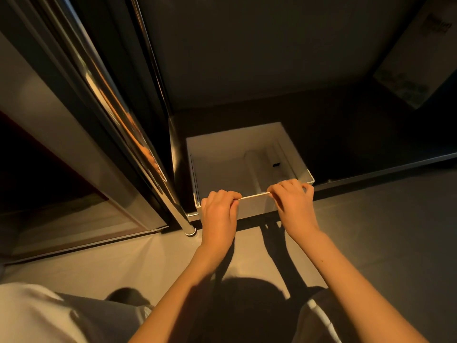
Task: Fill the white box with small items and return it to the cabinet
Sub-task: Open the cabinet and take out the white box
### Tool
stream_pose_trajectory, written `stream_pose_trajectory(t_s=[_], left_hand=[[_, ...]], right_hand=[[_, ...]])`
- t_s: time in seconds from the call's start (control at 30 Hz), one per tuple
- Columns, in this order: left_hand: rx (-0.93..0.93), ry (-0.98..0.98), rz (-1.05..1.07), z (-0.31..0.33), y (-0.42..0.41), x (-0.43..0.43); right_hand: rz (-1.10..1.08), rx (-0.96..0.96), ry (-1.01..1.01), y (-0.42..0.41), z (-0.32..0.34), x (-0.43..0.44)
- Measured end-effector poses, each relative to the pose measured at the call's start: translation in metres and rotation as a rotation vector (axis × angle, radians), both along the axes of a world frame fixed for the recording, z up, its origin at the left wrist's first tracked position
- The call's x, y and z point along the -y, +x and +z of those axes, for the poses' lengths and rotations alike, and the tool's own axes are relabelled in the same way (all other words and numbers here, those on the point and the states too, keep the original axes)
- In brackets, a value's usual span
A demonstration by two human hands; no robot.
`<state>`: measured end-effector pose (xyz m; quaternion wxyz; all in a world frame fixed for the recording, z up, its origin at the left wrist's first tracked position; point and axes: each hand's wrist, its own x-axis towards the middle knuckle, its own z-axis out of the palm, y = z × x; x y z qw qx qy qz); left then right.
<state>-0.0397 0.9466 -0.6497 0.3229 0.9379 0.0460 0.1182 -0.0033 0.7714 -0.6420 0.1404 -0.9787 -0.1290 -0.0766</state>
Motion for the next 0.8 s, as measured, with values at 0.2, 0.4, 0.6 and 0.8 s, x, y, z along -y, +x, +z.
stream_pose_trajectory(t_s=[0.2,0.4,0.6,0.8], left_hand=[[0.01,-0.046,-0.031,-0.007,-0.012,0.01],[0.006,-0.033,-0.076,-0.006,-0.011,0.005],[0.136,0.0,0.093,0.006,0.001,-0.029],[-0.099,-0.09,0.315,-0.003,0.01,-0.038]], right_hand=[[0.012,0.061,0.055,-0.016,-0.003,0.015],[0.037,0.036,0.131,-0.012,-0.001,0.022],[-0.029,0.097,0.236,0.018,0.014,0.044],[-0.163,-0.151,0.199,0.044,0.004,0.06]])
